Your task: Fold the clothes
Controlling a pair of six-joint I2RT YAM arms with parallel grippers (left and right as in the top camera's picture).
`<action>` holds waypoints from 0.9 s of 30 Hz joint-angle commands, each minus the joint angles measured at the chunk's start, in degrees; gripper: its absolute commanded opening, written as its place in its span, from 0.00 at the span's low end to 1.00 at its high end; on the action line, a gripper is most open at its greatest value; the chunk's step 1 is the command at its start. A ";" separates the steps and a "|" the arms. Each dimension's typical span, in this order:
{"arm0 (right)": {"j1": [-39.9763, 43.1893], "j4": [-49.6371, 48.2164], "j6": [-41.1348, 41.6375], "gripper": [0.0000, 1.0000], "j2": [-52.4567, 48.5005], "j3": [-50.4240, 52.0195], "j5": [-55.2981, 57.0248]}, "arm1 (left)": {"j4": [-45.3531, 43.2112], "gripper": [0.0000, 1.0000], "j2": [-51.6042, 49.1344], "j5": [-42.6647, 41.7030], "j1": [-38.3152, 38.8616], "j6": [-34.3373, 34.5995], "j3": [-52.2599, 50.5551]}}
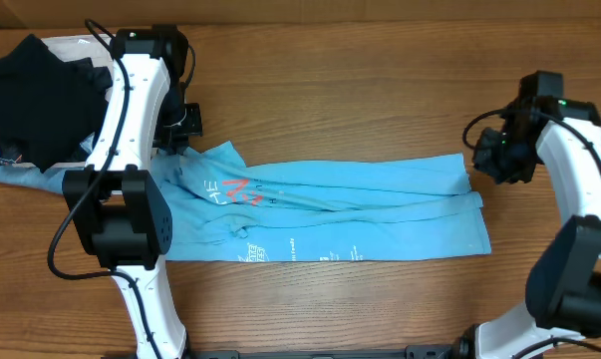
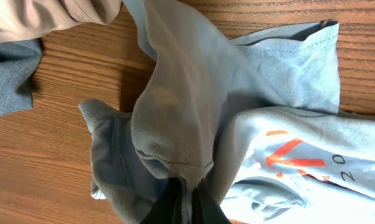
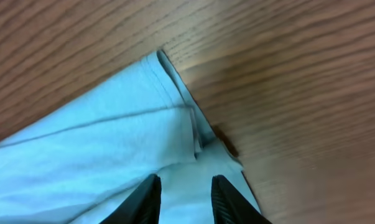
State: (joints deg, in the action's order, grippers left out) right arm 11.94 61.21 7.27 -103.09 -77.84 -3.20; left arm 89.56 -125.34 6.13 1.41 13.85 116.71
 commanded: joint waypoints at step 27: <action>0.00 -15.87 -0.20 0.35 -6.21 8.09 -2.49 | -0.28 0.04 1.49 0.70 0.11 1.22 -0.33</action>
State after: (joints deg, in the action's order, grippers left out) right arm 11.97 45.58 7.27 -108.05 -70.35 -5.15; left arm 89.32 -125.34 6.28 1.41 13.85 116.71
